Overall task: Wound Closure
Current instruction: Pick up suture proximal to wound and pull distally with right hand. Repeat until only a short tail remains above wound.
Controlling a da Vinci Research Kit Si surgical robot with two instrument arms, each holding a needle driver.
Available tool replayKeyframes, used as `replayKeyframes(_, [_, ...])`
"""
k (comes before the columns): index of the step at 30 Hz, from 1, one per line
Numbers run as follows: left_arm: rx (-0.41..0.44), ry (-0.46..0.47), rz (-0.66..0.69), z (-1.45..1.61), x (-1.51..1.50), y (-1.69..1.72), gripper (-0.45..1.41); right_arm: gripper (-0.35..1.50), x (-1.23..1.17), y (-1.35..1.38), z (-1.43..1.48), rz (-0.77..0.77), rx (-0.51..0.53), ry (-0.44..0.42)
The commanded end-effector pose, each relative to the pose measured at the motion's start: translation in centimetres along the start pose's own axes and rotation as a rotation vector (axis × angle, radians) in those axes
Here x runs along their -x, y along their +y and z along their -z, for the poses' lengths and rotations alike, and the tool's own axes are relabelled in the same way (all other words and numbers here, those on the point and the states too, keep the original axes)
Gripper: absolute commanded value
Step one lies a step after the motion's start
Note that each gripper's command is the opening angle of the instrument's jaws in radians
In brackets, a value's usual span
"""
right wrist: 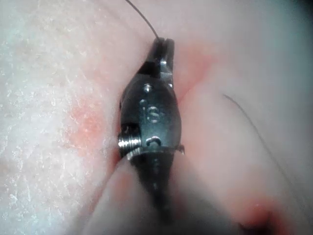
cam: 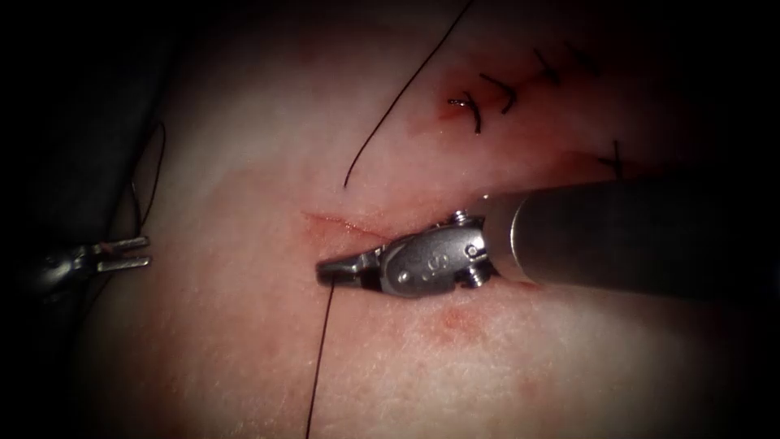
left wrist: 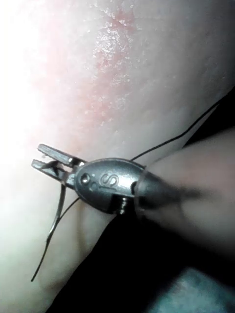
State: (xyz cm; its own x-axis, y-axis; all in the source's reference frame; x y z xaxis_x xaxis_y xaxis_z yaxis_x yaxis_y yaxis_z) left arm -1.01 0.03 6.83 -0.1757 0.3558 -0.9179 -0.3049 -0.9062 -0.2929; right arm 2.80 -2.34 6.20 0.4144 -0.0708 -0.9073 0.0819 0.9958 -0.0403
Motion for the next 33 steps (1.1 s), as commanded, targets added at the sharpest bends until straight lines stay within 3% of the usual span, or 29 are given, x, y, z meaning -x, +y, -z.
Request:
replayKeyframes(1, [0.001,0.001,0.001,-0.06,0.07,0.02,-0.45,-0.35,0.01,-0.07,-0.07,-0.014,-0.003,0.005])
replayKeyframes(7, [0.000,0.001,0.002,-0.08,0.07,0.02,-0.45,-0.35,-0.06,-0.22,-0.01,-0.022,0.002,0.021])
replayKeyframes(17, [0.000,0.002,0.002,-0.10,0.07,0.02,-0.45,-0.35,-0.30,-0.73,0.19,-0.085,-0.010,0.107])
replayKeyframes(33, [0.004,0.012,0.007,-0.24,0.04,0.02,-0.45,-0.35,-1.03,-1.75,0.21,-0.135,-0.072,0.145])
